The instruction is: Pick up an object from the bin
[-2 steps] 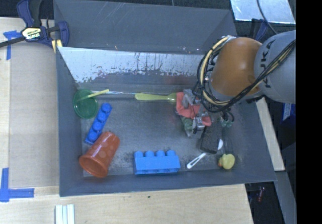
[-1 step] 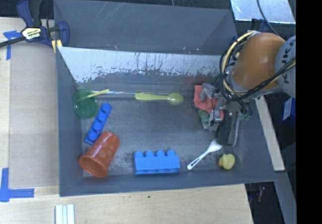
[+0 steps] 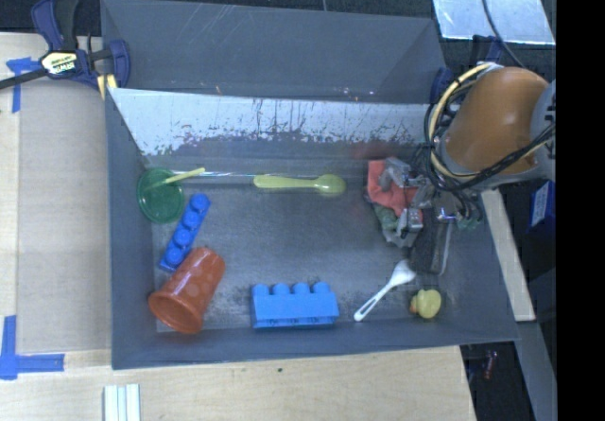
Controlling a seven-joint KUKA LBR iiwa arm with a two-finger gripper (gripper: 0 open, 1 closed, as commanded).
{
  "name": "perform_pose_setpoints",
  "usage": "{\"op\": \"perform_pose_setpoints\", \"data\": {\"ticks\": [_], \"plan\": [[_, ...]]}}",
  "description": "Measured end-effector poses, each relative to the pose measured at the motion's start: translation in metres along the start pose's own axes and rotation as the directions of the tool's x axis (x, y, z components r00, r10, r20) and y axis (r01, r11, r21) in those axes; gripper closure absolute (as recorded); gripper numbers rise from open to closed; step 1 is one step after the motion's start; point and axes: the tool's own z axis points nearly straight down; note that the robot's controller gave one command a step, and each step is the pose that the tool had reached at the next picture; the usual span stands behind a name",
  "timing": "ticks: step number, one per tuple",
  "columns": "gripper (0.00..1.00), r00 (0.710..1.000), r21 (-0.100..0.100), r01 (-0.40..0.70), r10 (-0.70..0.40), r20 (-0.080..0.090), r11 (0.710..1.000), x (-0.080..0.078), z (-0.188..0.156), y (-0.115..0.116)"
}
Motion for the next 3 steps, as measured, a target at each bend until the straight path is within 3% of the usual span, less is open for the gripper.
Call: {"op": "perform_pose_setpoints", "data": {"ticks": [2,3], "plan": [[1.00,1.000,0.000,-0.011,0.011,-0.014,1.000,-0.005,-0.019,-0.004],[1.00,1.000,-0.001,0.016,-0.016,-0.015,1.000,-0.002,-0.083,-0.005]]}}
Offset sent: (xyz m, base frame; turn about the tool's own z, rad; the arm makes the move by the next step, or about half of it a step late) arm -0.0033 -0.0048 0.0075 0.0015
